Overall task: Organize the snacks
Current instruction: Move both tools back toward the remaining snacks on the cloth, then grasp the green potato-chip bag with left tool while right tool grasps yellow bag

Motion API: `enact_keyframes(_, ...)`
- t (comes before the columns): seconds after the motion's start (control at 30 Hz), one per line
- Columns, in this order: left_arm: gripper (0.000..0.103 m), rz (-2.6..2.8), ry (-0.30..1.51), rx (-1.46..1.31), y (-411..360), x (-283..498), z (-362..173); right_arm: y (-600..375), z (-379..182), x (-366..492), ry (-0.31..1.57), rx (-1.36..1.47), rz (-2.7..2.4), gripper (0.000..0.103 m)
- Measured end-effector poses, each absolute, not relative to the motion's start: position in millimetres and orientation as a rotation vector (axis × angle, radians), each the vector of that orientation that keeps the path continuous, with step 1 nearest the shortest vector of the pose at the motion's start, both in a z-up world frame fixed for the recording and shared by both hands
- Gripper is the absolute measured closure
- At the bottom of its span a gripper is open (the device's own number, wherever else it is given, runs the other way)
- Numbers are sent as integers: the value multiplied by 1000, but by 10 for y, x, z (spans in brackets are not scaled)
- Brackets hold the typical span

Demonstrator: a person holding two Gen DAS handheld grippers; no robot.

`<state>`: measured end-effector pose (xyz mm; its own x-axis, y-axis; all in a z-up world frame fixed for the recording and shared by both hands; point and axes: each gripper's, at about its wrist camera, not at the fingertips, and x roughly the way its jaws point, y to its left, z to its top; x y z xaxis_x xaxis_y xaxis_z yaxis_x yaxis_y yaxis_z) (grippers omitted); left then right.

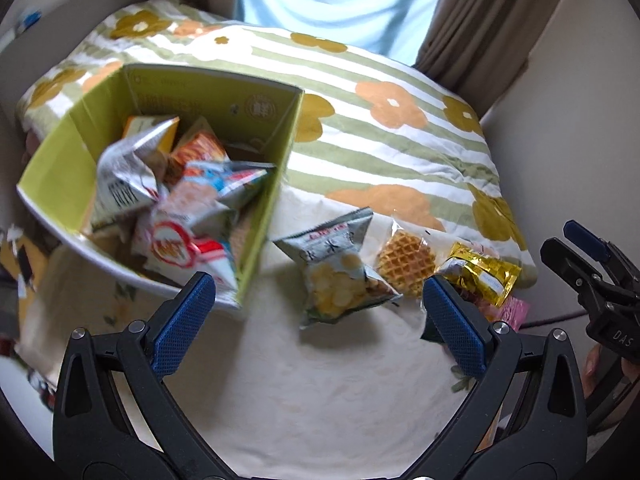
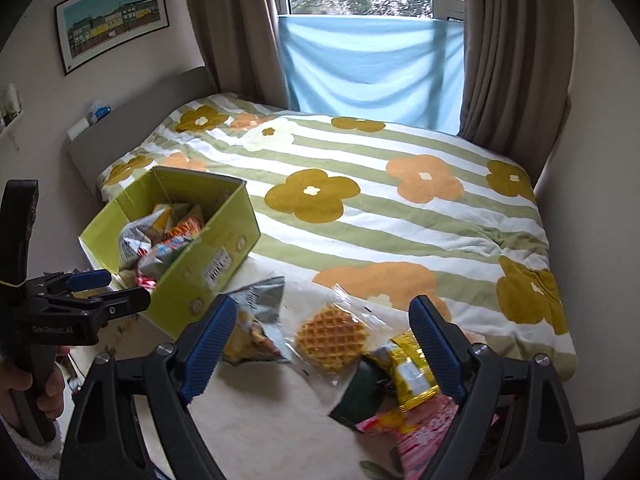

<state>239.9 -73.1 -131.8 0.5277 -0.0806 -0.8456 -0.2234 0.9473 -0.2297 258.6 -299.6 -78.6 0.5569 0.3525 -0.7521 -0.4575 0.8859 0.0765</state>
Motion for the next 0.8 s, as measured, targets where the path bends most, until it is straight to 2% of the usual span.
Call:
enact_keyframes(0.4, 0, 198, 1073, -429, -1294, 2629, -2149, -3445, -1427, 3004, 932, -216, 520, 17)
enact_keyframes(0.8, 0, 328, 1072, -446, -1297, 2980, -2617, -3573, -2022, 3184, 1066, -305, 571, 17)
